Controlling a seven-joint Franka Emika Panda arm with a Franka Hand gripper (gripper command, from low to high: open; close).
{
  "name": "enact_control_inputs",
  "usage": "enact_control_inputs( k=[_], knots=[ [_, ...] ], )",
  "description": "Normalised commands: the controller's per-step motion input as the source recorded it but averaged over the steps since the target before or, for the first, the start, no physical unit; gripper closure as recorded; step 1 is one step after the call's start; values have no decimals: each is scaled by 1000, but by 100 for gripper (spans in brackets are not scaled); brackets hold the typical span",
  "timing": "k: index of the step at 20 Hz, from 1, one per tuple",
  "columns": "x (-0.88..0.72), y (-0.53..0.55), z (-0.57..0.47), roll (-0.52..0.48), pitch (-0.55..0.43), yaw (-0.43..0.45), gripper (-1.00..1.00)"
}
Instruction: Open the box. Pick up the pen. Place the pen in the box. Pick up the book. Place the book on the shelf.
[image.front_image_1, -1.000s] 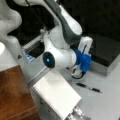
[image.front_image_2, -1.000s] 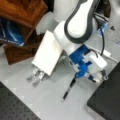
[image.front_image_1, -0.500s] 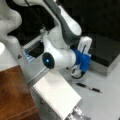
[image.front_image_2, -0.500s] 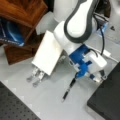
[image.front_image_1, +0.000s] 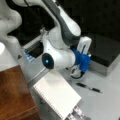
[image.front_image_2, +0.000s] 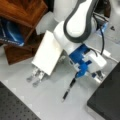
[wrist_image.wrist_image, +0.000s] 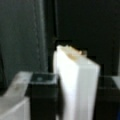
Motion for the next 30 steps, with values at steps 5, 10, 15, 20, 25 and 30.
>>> enact_control_inputs(
  k=[5, 10, 15, 20, 25, 30],
  knots=[
    [-17, -1, 144, 12, 94, -34, 100],
    [-13, 85, 375, -68, 113, 48, 100],
    [33, 215, 480, -165, 68, 145, 100],
    [81, 314, 438, -133, 35, 183, 100],
    [62, 302, 423, -104, 57, 257, 100],
    [74, 250, 279, -148, 98, 190, 100]
  ],
)
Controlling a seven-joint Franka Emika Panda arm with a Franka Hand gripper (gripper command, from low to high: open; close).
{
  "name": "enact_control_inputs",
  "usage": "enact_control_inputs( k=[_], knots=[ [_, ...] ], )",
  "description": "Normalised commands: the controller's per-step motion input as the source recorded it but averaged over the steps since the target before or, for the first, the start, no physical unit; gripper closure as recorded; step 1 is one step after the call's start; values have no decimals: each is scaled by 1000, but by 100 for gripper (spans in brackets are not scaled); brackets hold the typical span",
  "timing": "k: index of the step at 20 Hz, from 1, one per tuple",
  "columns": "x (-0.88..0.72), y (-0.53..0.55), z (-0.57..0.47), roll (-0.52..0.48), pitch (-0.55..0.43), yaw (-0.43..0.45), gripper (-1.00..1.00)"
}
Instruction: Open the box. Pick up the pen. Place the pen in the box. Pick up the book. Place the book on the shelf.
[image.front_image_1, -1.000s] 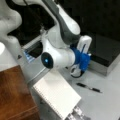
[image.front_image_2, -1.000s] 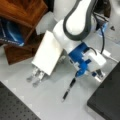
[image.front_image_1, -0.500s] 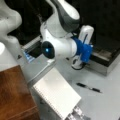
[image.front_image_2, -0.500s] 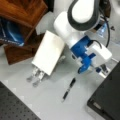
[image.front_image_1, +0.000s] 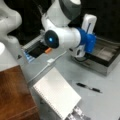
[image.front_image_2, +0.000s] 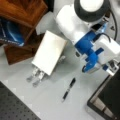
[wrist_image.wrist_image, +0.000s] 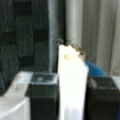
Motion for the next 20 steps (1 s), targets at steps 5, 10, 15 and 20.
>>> enact_control_inputs(
  k=[5, 10, 15, 20],
  knots=[
    [126, 300, 243, -159, 101, 85, 100],
    [114, 335, 256, -131, 54, 46, 100],
    [75, 268, 242, -108, 33, -23, 100],
    [10, 201, 206, -94, 11, -54, 100]
  ],
)
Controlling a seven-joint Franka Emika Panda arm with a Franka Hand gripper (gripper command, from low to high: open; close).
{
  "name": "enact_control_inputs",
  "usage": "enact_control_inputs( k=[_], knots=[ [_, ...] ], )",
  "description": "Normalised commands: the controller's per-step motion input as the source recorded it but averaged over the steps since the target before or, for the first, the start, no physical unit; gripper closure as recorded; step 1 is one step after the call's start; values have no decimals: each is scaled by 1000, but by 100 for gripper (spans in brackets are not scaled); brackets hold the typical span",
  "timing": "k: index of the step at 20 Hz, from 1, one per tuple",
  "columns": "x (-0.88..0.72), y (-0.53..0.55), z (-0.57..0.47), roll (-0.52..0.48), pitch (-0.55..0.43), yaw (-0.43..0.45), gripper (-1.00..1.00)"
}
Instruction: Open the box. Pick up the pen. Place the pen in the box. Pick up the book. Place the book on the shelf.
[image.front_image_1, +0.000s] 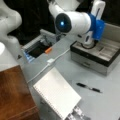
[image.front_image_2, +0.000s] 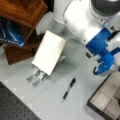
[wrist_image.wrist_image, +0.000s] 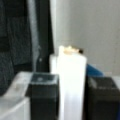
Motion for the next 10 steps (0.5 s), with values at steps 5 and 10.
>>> enact_control_inputs(
  k=[5, 10],
  knots=[
    [-77, 239, 194, -63, 4, -93, 100],
    [-138, 319, 200, -42, 10, -139, 100]
  ],
)
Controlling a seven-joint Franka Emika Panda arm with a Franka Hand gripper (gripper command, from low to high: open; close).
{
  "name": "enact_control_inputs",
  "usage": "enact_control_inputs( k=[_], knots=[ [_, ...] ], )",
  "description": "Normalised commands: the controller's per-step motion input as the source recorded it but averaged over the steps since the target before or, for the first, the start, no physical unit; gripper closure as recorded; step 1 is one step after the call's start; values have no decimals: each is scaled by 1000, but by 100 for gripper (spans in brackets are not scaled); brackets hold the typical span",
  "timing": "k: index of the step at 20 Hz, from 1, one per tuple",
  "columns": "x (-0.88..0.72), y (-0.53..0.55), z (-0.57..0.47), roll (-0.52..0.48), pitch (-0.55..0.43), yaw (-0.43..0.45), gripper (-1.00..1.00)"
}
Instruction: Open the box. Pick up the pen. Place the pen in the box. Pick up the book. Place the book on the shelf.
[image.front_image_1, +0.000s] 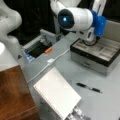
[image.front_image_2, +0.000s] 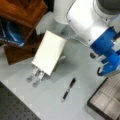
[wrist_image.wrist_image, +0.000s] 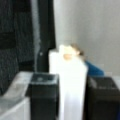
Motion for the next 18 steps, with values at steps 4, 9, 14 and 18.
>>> enact_control_inputs(
  k=[4, 9, 14, 18],
  knots=[
    [-184, 380, 210, 0, 29, -197, 100],
    [-189, 368, 165, 0, 36, -230, 100],
    [-232, 298, 105, 19, 28, -220, 100],
    [-303, 325, 84, 39, 38, -212, -100]
  ],
)
